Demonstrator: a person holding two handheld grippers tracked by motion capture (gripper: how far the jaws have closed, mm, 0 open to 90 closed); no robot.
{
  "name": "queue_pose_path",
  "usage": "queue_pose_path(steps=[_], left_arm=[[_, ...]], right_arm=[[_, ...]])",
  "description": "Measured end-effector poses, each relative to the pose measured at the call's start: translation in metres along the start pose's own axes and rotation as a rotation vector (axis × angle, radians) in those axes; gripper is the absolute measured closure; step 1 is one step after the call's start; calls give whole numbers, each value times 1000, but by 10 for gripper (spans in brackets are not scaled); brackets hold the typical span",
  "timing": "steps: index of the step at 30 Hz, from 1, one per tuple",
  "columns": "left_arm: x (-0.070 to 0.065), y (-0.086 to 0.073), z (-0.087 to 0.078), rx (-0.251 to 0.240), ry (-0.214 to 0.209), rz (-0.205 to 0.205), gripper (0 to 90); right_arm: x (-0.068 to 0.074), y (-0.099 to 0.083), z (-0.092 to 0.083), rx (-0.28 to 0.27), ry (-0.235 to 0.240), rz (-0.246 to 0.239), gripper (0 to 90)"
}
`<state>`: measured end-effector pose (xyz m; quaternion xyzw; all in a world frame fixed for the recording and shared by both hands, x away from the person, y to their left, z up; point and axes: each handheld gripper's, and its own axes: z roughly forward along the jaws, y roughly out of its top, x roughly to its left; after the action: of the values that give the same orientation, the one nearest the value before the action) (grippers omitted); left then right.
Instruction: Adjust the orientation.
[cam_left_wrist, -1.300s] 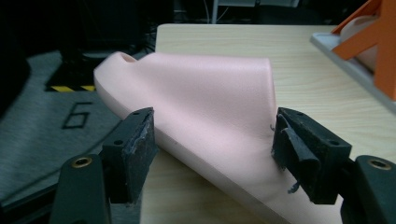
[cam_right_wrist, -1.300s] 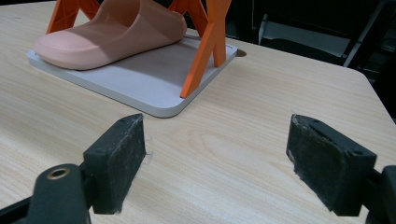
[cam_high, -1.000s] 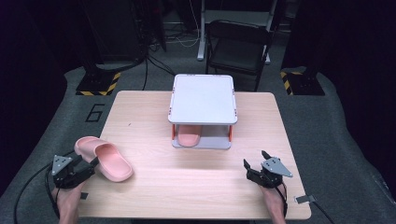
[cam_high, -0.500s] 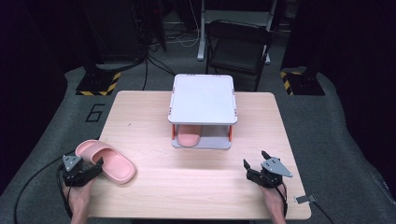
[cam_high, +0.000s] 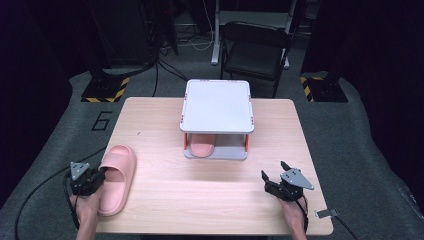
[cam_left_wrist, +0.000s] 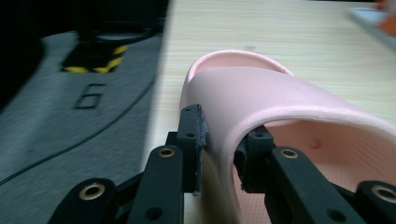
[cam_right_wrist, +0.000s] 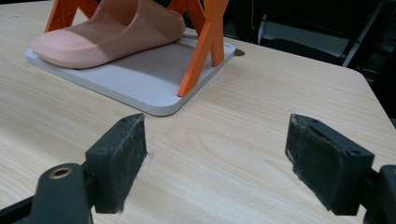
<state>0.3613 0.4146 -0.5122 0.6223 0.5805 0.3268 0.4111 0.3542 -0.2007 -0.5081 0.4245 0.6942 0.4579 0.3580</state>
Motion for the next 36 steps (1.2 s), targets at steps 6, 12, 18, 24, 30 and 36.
queue_pose_path(steps=[6, 12, 18, 24, 30, 36], left_arm=[[-57, 6, 3, 7, -182, 111, 761], [-121, 8, 17, 24, -360, 155, 759], [-153, 6, 17, 37, -425, 196, 755], [-162, 5, 20, 64, -414, 243, 739], [-150, 6, 15, 41, -413, 199, 454], [-124, 4, 3, 6, -443, 170, 281]], right_arm=[[1, 0, 1, -20, -1, -6, 198], [0, -1, 1, -21, 4, -5, 198], [0, 0, -1, -20, 1, -5, 198], [0, 0, -2, -18, 3, -3, 198], [-1, 0, -3, -24, -3, 7, 187], [-3, 0, -5, -26, -6, 12, 180]])
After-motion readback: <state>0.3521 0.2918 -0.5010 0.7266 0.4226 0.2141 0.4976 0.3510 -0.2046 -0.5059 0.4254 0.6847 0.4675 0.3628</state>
